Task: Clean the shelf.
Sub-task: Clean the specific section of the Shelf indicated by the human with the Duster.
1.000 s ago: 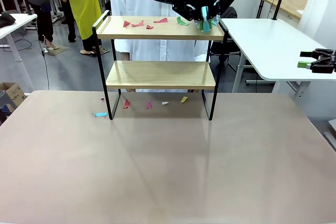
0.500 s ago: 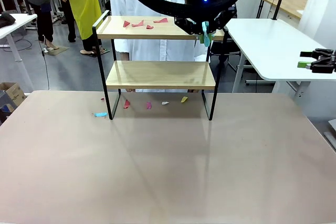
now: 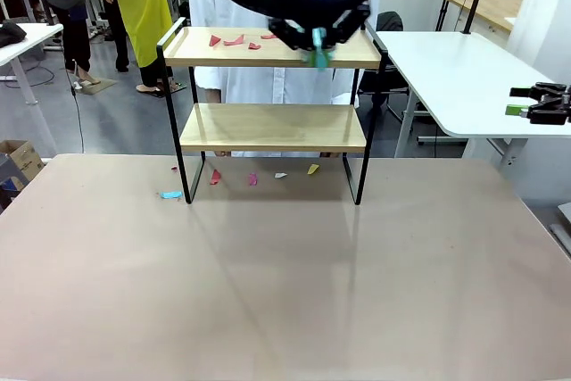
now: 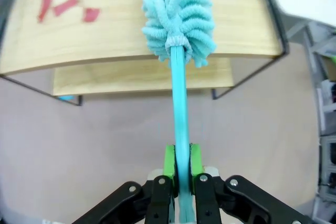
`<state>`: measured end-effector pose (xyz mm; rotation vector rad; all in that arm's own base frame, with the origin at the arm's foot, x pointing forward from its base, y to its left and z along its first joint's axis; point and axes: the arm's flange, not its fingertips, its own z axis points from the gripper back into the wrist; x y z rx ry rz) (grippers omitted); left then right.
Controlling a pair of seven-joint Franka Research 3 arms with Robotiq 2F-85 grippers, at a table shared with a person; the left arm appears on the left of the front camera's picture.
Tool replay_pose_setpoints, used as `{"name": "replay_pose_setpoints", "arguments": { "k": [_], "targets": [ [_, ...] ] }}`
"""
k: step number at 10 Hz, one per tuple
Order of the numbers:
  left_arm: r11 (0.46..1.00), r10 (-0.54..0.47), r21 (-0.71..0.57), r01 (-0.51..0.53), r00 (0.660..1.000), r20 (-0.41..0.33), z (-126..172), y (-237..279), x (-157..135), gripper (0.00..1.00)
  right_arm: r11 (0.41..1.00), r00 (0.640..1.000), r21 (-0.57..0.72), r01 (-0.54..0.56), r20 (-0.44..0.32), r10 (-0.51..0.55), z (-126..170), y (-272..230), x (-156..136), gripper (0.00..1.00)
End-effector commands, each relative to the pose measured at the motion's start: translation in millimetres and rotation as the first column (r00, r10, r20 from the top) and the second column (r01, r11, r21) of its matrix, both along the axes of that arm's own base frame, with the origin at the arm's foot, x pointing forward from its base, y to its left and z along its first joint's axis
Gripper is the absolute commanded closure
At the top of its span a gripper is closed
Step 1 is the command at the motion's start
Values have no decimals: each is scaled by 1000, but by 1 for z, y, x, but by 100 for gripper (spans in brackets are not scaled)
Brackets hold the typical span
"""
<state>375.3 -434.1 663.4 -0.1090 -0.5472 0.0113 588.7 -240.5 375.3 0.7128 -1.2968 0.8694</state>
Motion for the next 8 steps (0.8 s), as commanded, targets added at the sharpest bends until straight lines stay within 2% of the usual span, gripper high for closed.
{"name": "replay_pose_setpoints", "arguments": {
  "k": [1, 4, 5, 8],
  "targets": [
    [998, 30, 59, -26, 997, -68, 9, 47, 1, 87, 1000, 1000, -6, 2, 5, -2, 4, 2, 1, 0],
    [987, 69, 152, -42, 982, -173, 7, 121, 15, 87, 1000, 1000, -6, 2, 5, -2, 4, 2, 1, 0],
    [968, 127, 238, -82, 975, -180, 6, 150, 16, 87, 1000, 1000, -6, 2, 5, -2, 4, 2, 1, 0],
    [879, 254, 430, -207, 966, -54, 24, 195, -9, 87, 1000, 1000, -6, 2, 5, -2, 4, 2, 1, 0]
  ]
}}
